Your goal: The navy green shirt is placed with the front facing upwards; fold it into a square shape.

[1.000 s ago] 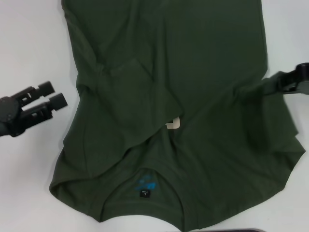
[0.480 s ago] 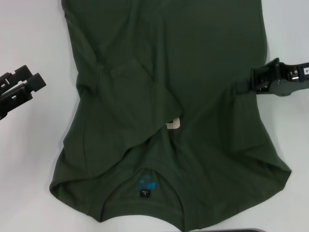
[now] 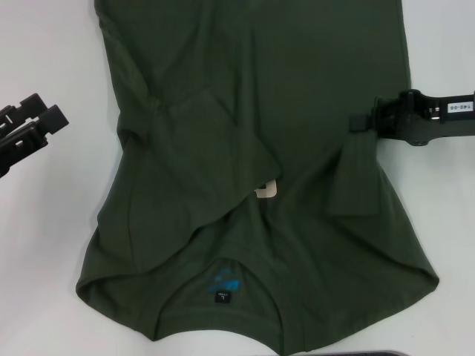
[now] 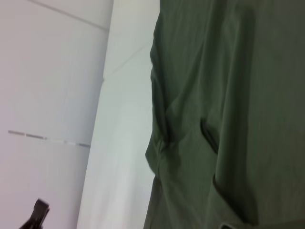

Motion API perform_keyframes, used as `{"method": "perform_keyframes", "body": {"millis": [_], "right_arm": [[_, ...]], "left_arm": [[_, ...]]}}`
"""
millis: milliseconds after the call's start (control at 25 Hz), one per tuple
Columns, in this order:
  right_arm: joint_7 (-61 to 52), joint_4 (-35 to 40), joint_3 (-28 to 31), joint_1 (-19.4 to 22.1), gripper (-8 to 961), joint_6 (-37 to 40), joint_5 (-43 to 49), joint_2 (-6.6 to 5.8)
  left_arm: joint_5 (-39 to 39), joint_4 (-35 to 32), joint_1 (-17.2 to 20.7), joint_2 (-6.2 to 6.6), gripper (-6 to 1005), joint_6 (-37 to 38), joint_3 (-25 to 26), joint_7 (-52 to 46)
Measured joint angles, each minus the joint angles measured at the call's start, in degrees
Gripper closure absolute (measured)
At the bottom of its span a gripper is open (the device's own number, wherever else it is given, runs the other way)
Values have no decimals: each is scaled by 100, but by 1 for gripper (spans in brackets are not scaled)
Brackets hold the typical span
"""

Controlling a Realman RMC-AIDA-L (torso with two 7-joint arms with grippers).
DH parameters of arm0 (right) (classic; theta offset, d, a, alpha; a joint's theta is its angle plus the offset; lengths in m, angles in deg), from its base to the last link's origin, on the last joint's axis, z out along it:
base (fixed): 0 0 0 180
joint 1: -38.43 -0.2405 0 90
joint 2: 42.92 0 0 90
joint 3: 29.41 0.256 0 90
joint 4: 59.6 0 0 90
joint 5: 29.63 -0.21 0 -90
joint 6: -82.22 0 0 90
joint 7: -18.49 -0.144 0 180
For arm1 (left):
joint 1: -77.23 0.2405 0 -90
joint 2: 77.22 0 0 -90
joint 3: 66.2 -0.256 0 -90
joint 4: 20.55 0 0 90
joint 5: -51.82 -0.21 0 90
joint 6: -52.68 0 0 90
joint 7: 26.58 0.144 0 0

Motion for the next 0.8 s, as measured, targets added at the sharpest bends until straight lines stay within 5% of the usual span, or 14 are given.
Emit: {"method": "perform_keyframes", "body": {"millis": [680, 800], "right_arm": [[64, -391, -36, -1, 929, -669, -182, 107], [63, -416, -6, 3, 837, -710, -194, 107]], "left_arm": [[37, -10, -3, -23, 192, 32, 66, 8], [37, -25, -3, -24, 192, 20, 68, 24]]}}
